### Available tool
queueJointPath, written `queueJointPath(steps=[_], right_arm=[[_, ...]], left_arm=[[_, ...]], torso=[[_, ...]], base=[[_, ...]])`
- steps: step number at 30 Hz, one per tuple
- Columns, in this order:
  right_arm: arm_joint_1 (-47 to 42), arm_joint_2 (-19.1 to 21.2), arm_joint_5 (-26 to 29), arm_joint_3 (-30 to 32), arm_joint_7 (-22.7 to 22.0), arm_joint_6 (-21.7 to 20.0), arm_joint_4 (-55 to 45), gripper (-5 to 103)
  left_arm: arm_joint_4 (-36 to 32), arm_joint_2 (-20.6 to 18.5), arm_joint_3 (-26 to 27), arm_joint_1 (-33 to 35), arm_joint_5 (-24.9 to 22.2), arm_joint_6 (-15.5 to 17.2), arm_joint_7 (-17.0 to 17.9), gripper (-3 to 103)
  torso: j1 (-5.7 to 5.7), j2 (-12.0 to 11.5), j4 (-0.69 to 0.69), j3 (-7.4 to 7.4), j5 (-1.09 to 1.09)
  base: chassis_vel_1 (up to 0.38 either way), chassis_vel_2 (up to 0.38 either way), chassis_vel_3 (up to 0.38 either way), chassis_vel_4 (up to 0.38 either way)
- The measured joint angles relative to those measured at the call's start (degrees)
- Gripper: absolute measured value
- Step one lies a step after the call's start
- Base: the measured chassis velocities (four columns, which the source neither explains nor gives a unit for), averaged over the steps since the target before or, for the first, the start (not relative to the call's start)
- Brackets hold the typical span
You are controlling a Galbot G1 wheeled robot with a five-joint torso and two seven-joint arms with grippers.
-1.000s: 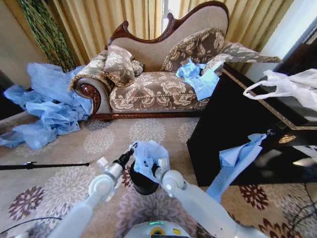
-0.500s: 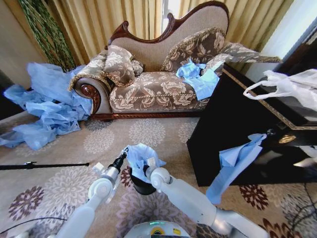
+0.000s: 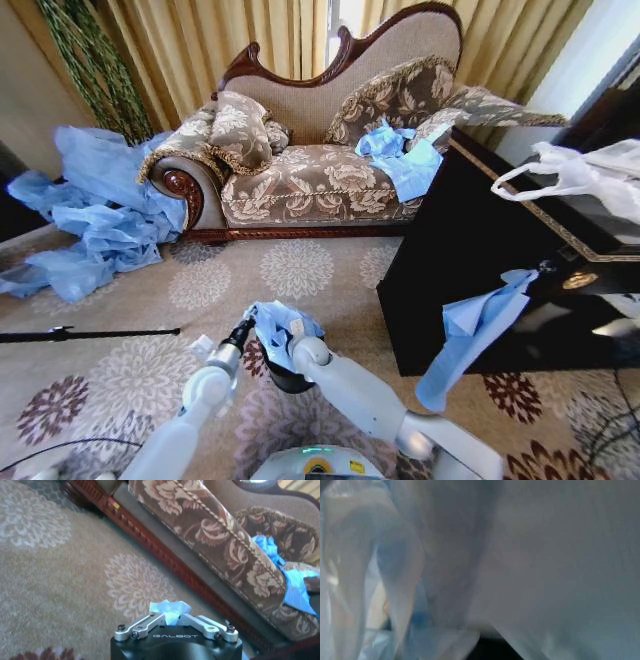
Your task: Place a garbage bag over the trash bin.
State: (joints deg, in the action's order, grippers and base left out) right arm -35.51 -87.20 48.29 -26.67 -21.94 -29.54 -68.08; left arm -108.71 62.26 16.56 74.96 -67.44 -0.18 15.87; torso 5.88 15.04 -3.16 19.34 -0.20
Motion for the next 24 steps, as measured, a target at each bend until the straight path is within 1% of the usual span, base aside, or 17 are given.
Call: queueJointPath(steps=[2,4,6,9,12,13,14,15,18,19,20,21,22,23,24], right_arm=[[-0.12,-0.88,-1.53,0.77,1.01,0.45,1.90,0],[-0.15,-1.10,-1.99,1.01,1.44,0.55,2.57,0],[-0.19,-1.96,-3.63,1.90,2.87,0.98,5.11,0],[-0.30,-2.33,-4.23,2.43,3.28,1.34,6.39,0],[-0.68,-1.81,-4.55,2.52,2.79,1.14,5.15,0],[-0.91,-1.12,-4.56,2.47,2.36,0.50,3.49,-3],[-1.26,0.16,-4.15,2.20,1.74,-0.38,1.02,1],[-1.26,0.16,-4.15,2.20,1.74,-0.38,1.02,1],[-2.53,2.66,-3.53,1.09,-0.69,-0.89,-3.66,17],[-3.00,3.28,-3.54,0.84,-1.71,-0.73,-4.78,17],[-3.00,3.28,-3.54,0.84,-1.71,-0.73,-4.78,17],[-3.64,4.22,-3.57,0.59,-3.09,-0.58,-6.34,28],[-3.95,4.95,-3.63,0.35,-3.83,-0.39,-7.51,34],[-3.95,4.95,-3.63,0.35,-3.83,-0.39,-7.51,34],[-4.32,5.95,-3.56,0.11,-4.75,-0.21,-9.19,38]], left_arm=[[0.32,0.40,-1.11,-0.70,0.23,-0.14,0.93,0],[0.44,0.55,-1.32,-0.85,0.26,-0.17,1.11,0],[0.61,0.90,-1.58,-1.21,0.24,-0.39,1.79,0],[0.57,0.96,-1.38,-1.26,0.04,-0.48,1.97,0],[0.29,0.83,-0.88,-1.25,-0.21,-0.55,2.02,0],[0.14,0.73,-0.56,-1.25,-0.42,-0.58,2.02,0],[-0.02,0.64,-0.11,-1.30,-0.61,-0.63,2.01,0],[-0.02,0.64,-0.11,-1.30,-0.61,-0.63,2.01,0],[-0.20,0.78,0.97,-1.73,-0.95,-0.92,2.03,0],[-0.22,0.78,1.20,-1.82,-1.11,-0.92,2.03,0],[-0.22,0.78,1.20,-1.82,-1.11,-0.92,2.03,0],[-0.23,0.69,1.30,-1.86,-1.19,-0.92,2.03,0],[-0.24,0.56,1.30,-1.85,-1.18,-0.92,1.98,0],[-0.24,0.56,1.30,-1.85,-1.18,-0.92,1.98,0],[-0.24,0.46,1.30,-1.79,-1.11,-0.92,1.90,0]], torso=[[0.00,0.00,-0.01,0.00,0.01],[0.00,0.00,-0.01,0.00,0.01],[0.00,0.00,0.00,0.00,0.01],[0.00,0.00,0.00,0.00,0.00],[0.00,0.00,0.01,0.00,0.01],[0.00,0.00,0.01,0.00,0.01],[-0.01,0.00,0.00,-0.01,0.01],[-0.01,0.00,0.00,-0.01,0.01],[-0.01,0.00,-0.01,-0.01,0.01],[-0.01,0.00,0.00,-0.01,0.01],[-0.01,0.00,0.00,-0.01,0.01],[-0.01,0.00,0.00,-0.01,0.01],[-0.01,0.00,0.00,-0.01,0.01],[-0.01,0.00,0.00,-0.01,0.01],[-0.01,0.00,0.00,-0.01,0.01]], base=[[0.000,0.000,0.000,0.000],[0.000,0.000,0.000,0.000],[0.000,0.000,0.000,0.000],[0.000,0.000,0.000,0.000],[0.000,0.000,0.000,0.000],[0.000,0.000,0.000,0.000],[0.000,0.000,0.000,0.000],[0.000,0.000,0.000,0.000],[0.000,0.000,0.000,0.000],[0.000,0.000,0.000,0.000],[0.000,0.000,0.000,0.000],[0.000,0.000,0.000,0.000],[0.000,0.000,0.000,0.000],[0.000,0.000,0.000,0.000],[0.000,0.000,0.000,0.000]])
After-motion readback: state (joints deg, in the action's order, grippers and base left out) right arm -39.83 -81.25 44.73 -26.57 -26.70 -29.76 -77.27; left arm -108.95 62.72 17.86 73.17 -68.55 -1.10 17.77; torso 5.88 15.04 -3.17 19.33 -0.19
